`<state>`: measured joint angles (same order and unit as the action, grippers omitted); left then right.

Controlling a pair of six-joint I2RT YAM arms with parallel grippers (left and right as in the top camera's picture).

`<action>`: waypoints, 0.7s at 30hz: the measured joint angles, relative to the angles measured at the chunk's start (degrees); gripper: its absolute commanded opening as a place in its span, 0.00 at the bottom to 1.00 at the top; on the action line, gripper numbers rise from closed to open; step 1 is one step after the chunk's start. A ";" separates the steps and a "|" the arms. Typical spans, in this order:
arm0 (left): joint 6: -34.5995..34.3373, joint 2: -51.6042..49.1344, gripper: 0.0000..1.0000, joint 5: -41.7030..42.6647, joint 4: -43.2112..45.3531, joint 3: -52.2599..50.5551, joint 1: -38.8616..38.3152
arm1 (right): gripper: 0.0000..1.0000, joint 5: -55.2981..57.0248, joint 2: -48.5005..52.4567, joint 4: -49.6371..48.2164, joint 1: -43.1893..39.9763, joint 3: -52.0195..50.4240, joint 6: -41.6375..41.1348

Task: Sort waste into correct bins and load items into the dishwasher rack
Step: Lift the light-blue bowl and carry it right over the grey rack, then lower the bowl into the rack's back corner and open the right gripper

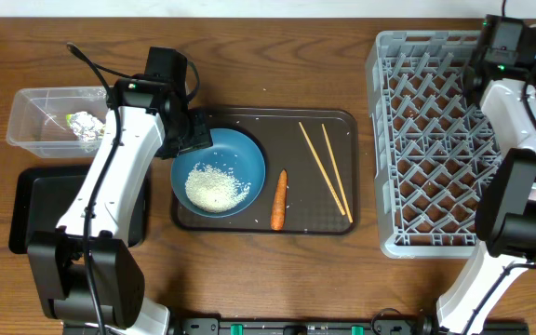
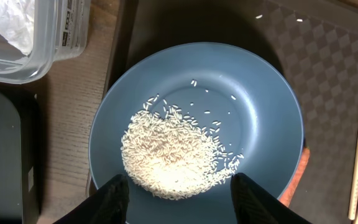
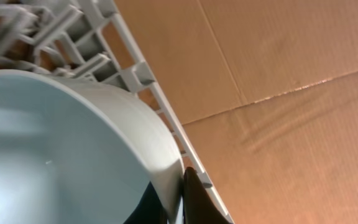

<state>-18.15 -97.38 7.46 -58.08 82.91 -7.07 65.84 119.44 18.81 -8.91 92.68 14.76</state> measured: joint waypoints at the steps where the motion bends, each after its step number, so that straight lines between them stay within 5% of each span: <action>1: 0.00 0.00 0.54 0.00 0.00 0.00 0.00 | 0.08 -0.04 0.07 0.11 0.42 0.00 0.00; 3: 0.02 0.00 0.54 0.00 0.00 0.00 0.00 | 0.14 -0.46 0.09 0.92 1.09 0.00 -0.04; 5: 0.00 0.00 0.54 0.00 0.00 0.00 0.00 | 0.32 -1.29 0.20 2.14 1.55 0.00 -0.39; 7: 0.00 0.00 0.54 0.00 0.00 0.00 0.00 | 0.81 -2.51 0.33 4.74 2.01 0.00 -0.24; 9: 0.02 0.00 0.54 0.00 0.00 0.00 0.00 | 0.99 -4.22 0.50 7.65 2.34 0.00 -0.15; 21: 0.00 0.00 0.54 0.00 -1.09 0.00 0.00 | 0.99 -17.81 -1.53 22.12 4.66 0.04 -6.71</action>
<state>-18.15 -97.38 7.46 -59.18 82.91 -7.07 48.03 117.91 40.93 -4.25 92.73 8.05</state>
